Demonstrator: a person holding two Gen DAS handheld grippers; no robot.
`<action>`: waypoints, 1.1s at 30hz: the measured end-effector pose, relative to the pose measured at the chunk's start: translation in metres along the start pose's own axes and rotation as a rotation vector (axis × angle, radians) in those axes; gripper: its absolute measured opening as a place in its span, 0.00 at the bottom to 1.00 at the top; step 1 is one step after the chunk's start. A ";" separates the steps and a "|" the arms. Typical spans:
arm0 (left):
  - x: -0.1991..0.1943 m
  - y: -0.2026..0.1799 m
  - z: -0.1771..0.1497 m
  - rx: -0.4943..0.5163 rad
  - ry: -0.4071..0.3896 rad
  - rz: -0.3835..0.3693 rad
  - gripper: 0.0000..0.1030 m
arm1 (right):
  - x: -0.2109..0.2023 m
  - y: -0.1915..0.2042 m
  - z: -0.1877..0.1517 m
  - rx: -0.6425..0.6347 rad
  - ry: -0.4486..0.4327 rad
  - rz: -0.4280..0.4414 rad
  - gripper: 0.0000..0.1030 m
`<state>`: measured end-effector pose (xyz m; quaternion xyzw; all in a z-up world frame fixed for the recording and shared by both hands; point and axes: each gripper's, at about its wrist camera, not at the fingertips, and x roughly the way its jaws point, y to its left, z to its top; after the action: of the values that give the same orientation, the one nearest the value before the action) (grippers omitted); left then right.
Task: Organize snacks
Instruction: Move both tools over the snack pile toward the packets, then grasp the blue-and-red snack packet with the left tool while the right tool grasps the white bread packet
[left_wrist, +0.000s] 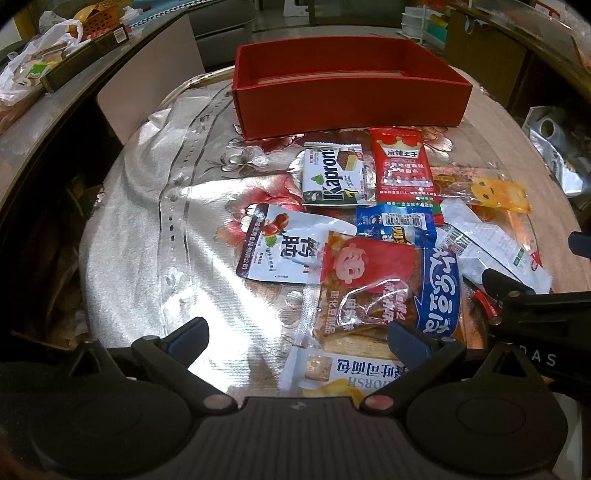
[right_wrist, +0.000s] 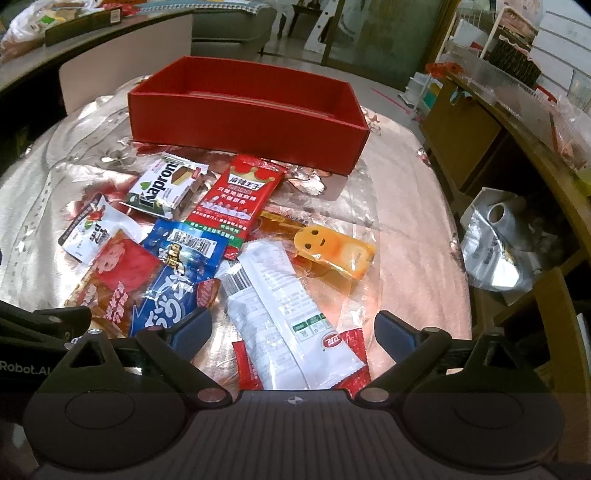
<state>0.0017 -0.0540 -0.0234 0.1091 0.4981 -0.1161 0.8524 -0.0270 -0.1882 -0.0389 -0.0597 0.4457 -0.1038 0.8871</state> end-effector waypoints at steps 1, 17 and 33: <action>0.000 0.000 0.000 0.000 0.000 0.000 0.97 | 0.000 0.000 0.000 0.000 0.000 0.001 0.94; 0.010 0.007 -0.006 -0.040 0.047 -0.016 0.97 | 0.003 -0.005 -0.002 0.020 0.047 0.080 0.72; -0.009 -0.035 0.020 0.549 -0.166 -0.244 0.95 | -0.005 -0.047 0.002 0.019 0.049 0.183 0.74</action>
<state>0.0027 -0.0925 -0.0082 0.2650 0.3862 -0.3562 0.8086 -0.0345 -0.2326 -0.0241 -0.0075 0.4699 -0.0279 0.8823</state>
